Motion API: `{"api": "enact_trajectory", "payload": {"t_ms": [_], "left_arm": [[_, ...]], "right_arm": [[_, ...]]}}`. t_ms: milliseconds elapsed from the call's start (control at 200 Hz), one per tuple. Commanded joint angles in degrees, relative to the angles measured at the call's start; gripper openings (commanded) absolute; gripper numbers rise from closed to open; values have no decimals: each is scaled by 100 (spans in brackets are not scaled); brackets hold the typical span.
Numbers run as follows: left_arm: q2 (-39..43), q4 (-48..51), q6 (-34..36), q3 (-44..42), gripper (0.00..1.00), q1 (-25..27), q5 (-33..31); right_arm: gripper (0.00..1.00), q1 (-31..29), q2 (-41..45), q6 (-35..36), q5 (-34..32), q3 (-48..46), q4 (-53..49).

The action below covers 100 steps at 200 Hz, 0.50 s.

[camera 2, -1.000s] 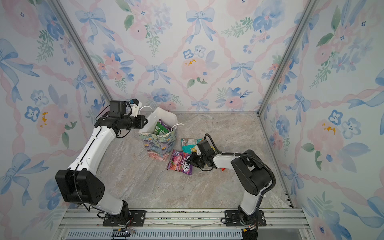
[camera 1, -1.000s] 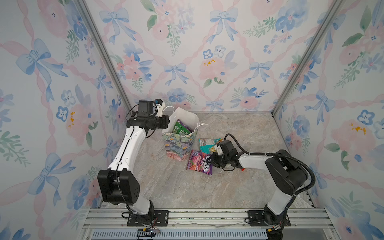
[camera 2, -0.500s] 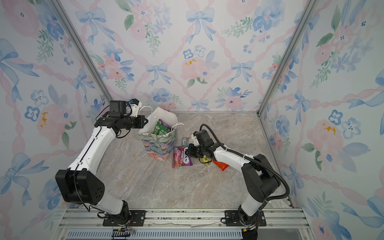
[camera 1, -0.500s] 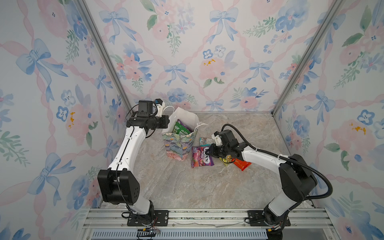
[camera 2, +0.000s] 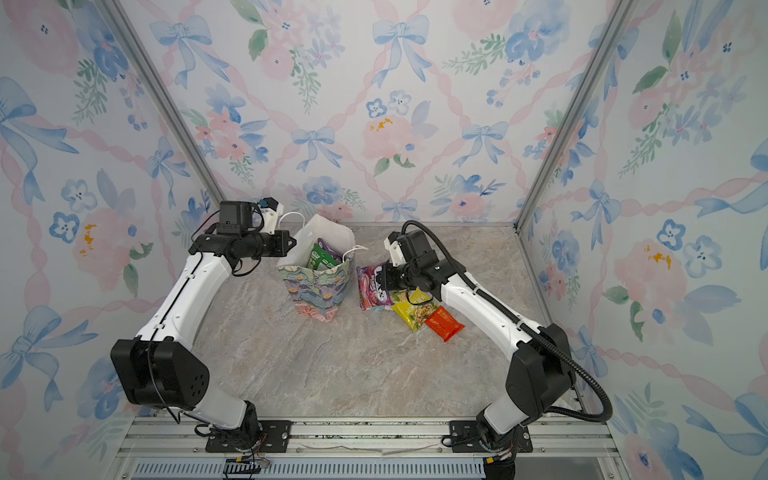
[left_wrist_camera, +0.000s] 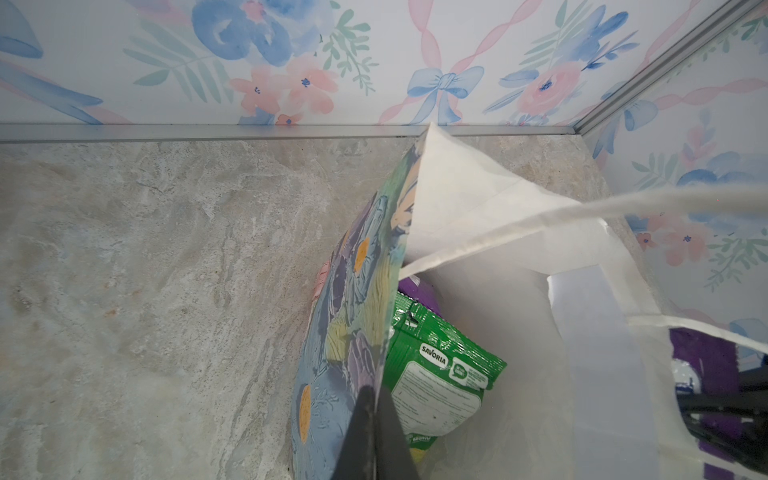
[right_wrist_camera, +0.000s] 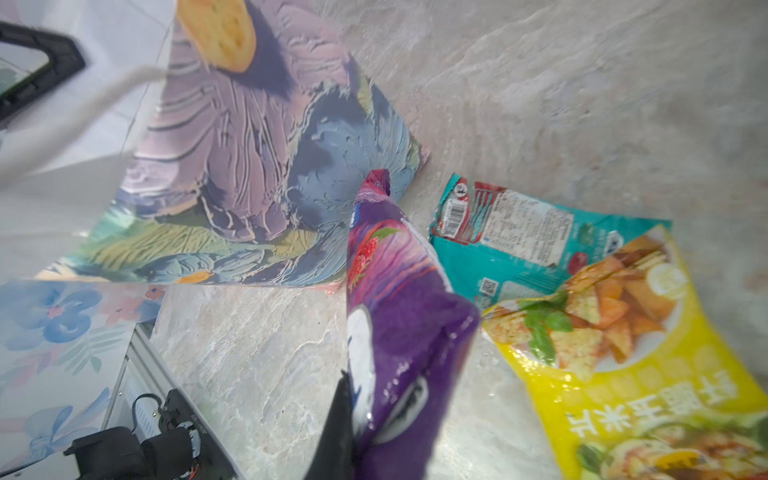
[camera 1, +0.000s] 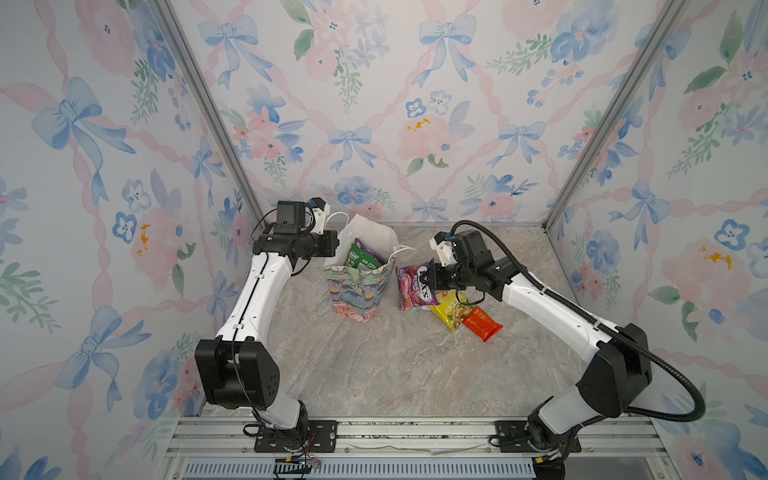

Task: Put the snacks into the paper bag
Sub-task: 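Lift the purple FOX'S bag with the right gripper and carry it toward the paper bag, then lower the purple FOX'S bag into the paper bag held by the left gripper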

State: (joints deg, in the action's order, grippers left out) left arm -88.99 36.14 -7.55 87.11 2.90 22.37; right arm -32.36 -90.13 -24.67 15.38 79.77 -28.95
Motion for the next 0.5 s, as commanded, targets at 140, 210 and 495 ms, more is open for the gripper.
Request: {"api": "enact_trajectory", "payload": {"t_ms": [140,210,495], "left_arm": [[41,86,87,-67,0,-44,101],[56,86,83,-68,0,-44,100],[51,86,76,-62,0,-43,110]], "right_arm": [[2,371,111,719,-574,1235,-371],[2,412,-38,858,-622,1659,-453],[0,440,-810,1248,-650,3259,-725]]}}
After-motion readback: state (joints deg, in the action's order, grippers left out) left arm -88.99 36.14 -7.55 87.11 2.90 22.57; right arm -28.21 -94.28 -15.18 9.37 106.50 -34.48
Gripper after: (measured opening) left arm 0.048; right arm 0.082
